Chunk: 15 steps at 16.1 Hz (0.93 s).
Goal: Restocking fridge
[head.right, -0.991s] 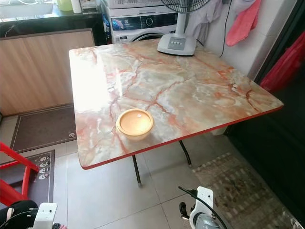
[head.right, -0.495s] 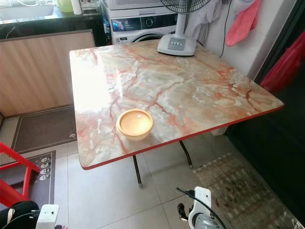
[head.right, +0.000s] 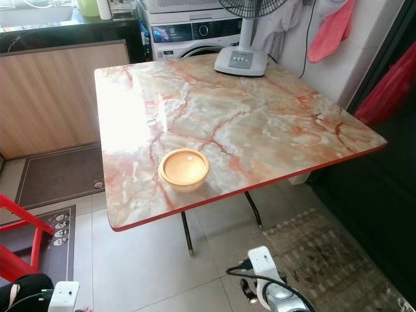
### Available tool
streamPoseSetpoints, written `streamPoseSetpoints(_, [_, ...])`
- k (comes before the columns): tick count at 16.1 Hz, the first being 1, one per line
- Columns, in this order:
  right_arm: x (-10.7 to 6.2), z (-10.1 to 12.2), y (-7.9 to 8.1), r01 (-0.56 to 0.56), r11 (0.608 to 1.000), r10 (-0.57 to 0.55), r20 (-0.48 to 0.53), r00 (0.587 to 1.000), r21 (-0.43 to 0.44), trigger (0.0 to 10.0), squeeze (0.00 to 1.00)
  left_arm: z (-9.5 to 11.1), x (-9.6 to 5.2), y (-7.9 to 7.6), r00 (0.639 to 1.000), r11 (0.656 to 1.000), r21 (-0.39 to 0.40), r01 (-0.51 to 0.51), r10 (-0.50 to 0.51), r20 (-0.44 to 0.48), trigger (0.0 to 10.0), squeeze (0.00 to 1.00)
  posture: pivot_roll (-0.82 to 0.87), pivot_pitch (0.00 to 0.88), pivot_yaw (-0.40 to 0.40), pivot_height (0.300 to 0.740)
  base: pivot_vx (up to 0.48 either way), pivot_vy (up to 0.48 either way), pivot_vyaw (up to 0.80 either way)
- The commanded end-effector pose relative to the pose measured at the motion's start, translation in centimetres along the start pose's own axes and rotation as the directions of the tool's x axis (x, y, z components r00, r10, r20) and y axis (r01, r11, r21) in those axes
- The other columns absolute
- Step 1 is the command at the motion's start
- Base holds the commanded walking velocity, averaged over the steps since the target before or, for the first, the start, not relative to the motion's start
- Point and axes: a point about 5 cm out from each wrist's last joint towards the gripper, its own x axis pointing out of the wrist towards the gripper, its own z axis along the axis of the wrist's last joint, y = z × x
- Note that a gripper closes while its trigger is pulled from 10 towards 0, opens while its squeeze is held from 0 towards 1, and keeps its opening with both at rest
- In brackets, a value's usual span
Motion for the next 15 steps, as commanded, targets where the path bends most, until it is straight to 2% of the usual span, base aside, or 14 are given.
streamPoseSetpoints(1, [-0.1, 0.3, -0.2, 0.051, 0.982, -0.069, 0.093, 0.993, 0.181, 10.0, 0.00, -0.5, -0.1, 0.4, 1.000, 1.000, 0.005, -0.010, 0.010, -0.011, 10.0, 0.00, 0.15, 0.000, -0.039, 0.740, 0.000, 0.000, 0.00])
streamPoseSetpoints(2, [-0.2, 0.6, -0.2, 0.060, 0.966, -0.100, 0.147, 0.984, 0.252, 10.0, 0.00, -0.5, -0.1, 0.5, 1.000, 1.000, 0.010, -0.011, 0.011, -0.008, 10.0, 0.00, 0.13, 0.000, -0.034, 0.740, 0.000, 0.000, 0.00])
streamPoseSetpoints(4, [-0.5, 1.4, -0.6, 0.091, 0.950, -0.171, 0.255, 0.952, 0.299, 10.0, 0.00, -0.6, -0.1, 0.5, 1.000, 1.000, 0.021, -0.012, 0.012, -0.005, 10.0, 0.00, 0.13, 0.000, -0.035, 0.740, 0.000, 0.000, 0.00])
streamPoseSetpoints(5, [-0.6, 1.4, -0.8, 0.105, 0.927, -0.213, 0.273, 0.938, 0.361, 10.0, 0.00, -0.6, -0.1, 0.5, 1.000, 1.000, 0.020, -0.014, 0.014, -0.003, 10.0, 0.00, 0.14, 0.000, -0.037, 0.740, 0.000, 0.000, 0.00])
streamPoseSetpoints(6, [-1.5, 2.8, -3.7, 0.131, 0.867, -0.334, 0.367, 0.868, 0.481, 10.0, 0.00, -0.4, -0.1, 0.3, 1.000, 1.000, 0.020, -0.013, 0.013, 0.007, 10.0, 0.00, 0.15, 0.000, -0.039, 0.740, 0.000, 0.000, 0.00])
streamPoseSetpoints(7, [-3.1, 5.9, -7.5, 0.127, 0.862, -0.396, 0.497, 0.772, 0.491, 10.0, 0.00, -0.3, -0.1, 0.3, 1.000, 1.000, 0.018, -0.016, 0.016, 0.012, 10.0, 0.00, 0.15, 0.000, -0.039, 0.740, 0.000, 0.000, 0.00])
streamPoseSetpoints(8, [-3.6, 6.9, -8.4, 0.122, 0.864, -0.407, 0.535, 0.740, 0.489, 10.0, 0.00, -0.2, -0.1, 0.3, 1.000, 1.000, 0.015, -0.018, 0.018, 0.015, 10.0, 0.00, 0.14, 0.000, -0.035, 0.740, 0.000, 0.000, 0.00])
streamPoseSetpoints(9, [-4.3, 9.1, -8.9, 0.084, 0.875, -0.401, 0.617, 0.677, 0.477, 10.0, 0.00, -0.1, -0.1, 0.4, 1.000, 1.000, 0.018, -0.021, 0.020, 0.021, 10.0, 0.00, 0.14, 0.000, -0.034, 0.740, 0.000, 0.000, 0.00])
streamPoseSetpoints(11, [-5.4, 11.8, -9.2, -0.021, 0.896, -0.352, 0.741, 0.572, 0.443, 10.0, 0.00, 0.0, 0.0, 0.4, 0.999, 0.999, 0.020, -0.028, 0.028, 0.024, 10.0, 0.00, 0.14, 0.000, -0.042, 0.740, 0.000, 0.000, 0.00])
streamPoseSetpoints(13, [-6.0, 12.1, -9.2, -0.088, 0.905, -0.318, 0.800, 0.509, 0.416, 10.0, 0.00, 0.0, -0.1, 0.4, 0.999, 0.999, 0.018, -0.035, 0.035, 0.027, 10.0, 0.00, 0.14, 0.000, -0.048, 0.740, 0.000, 0.000, 0.00])
streamPoseSetpoints(15, [-5.8, 11.6, -8.4, -0.264, 0.878, -0.241, 0.844, 0.479, 0.401, 10.0, 0.00, -0.1, -0.1, 0.5, 0.999, 0.999, 0.017, -0.041, 0.040, 0.028, 10.0, 0.00, 0.12, 0.000, -0.046, 0.740, 0.000, 0.000, 0.00])
